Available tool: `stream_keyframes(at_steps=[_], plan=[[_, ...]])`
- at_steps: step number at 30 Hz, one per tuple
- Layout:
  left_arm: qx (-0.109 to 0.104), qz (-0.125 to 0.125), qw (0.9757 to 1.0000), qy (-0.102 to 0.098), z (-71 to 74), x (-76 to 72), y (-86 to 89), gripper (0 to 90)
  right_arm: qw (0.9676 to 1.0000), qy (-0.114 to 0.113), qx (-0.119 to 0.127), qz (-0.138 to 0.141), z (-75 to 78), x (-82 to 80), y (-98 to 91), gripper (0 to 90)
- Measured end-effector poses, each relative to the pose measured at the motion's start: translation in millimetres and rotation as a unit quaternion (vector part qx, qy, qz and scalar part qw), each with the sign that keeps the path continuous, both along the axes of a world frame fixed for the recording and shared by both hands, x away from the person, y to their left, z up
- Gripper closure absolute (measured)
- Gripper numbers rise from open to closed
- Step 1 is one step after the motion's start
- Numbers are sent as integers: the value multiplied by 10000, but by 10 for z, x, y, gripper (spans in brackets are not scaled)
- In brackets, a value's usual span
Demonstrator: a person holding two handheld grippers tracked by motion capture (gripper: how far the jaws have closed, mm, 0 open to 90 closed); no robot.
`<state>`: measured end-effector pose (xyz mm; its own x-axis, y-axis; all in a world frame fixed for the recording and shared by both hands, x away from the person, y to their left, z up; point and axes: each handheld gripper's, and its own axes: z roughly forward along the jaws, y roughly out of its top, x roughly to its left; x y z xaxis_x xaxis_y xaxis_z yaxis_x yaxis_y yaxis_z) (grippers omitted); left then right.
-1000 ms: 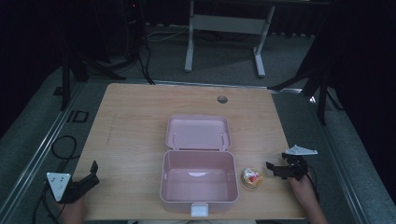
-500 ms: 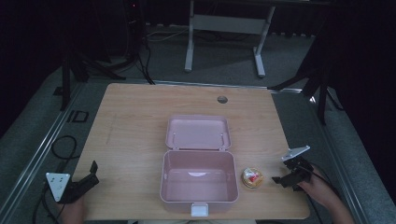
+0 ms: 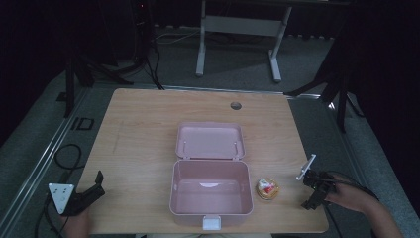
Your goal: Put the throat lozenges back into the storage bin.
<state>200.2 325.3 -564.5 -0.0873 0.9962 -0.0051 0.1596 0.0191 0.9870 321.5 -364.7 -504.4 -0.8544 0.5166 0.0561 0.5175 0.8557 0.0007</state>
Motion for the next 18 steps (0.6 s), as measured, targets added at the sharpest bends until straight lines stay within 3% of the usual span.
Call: stream_keyframes(at_steps=[4, 7, 18], plan=[[-2, -5, 10000, 3, 0, 0, 2, 3, 9990, 277, -316, 173, -2, 16, 54, 116], [-3, -7, 10000, 8, 1, 0, 2, 4, 9977, 475, -421, 224, 4, 38, 119, 136], [0, -33, 10000, -4, 0, -1, 2, 3, 9965, 480, -420, 532, 26, 145, 397, 134]])
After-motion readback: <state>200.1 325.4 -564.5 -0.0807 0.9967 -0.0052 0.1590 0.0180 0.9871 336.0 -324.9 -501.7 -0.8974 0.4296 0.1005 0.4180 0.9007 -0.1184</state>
